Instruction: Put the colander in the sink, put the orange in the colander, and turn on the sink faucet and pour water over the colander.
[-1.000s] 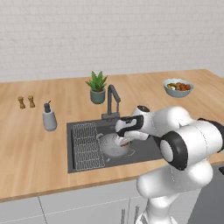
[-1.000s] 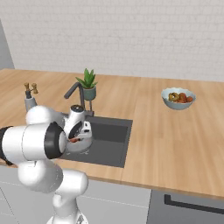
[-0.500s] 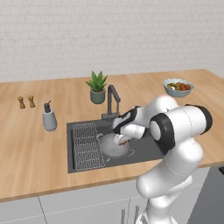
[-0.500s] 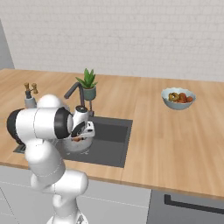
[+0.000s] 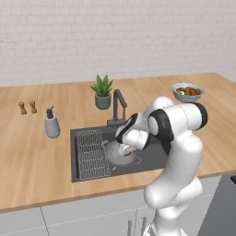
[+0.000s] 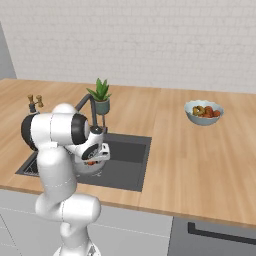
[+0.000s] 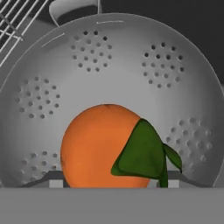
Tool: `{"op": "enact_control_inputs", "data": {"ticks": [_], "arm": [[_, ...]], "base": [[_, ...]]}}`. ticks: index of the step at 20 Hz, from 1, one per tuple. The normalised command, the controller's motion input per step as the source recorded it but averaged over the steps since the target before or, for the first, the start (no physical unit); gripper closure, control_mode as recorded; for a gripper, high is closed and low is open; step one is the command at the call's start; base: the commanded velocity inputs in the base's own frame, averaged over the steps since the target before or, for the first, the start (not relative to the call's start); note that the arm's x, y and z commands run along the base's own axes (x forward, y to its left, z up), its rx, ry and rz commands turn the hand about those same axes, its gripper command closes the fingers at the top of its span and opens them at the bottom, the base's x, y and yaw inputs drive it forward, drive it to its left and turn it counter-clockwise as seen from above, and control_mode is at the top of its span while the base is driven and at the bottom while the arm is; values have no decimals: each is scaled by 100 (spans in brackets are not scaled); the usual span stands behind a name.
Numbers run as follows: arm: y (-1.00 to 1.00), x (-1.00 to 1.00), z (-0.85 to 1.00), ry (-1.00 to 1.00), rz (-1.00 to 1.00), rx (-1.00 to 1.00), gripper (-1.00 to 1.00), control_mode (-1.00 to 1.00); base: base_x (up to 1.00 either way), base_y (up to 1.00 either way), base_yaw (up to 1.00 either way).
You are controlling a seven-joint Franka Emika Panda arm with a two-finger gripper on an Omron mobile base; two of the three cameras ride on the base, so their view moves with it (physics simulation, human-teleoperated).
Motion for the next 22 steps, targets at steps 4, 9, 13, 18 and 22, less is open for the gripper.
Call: {"op": "enact_control_inputs", "data": {"ticks": [4,9,13,18,22], "arm": [[0,18,-27,0,0,0,100,-100],[0,20,-31,0,0,0,100,-100],[0,23,-8,0,0,0,100,-100],[0,10,0,0,0,0,-100,-100],[0,0,0,0,0,0,-100,-100]], "base": [[0,0,0],[0,0,0],[0,0,0],[0,0,0],[0,0,0]]}}
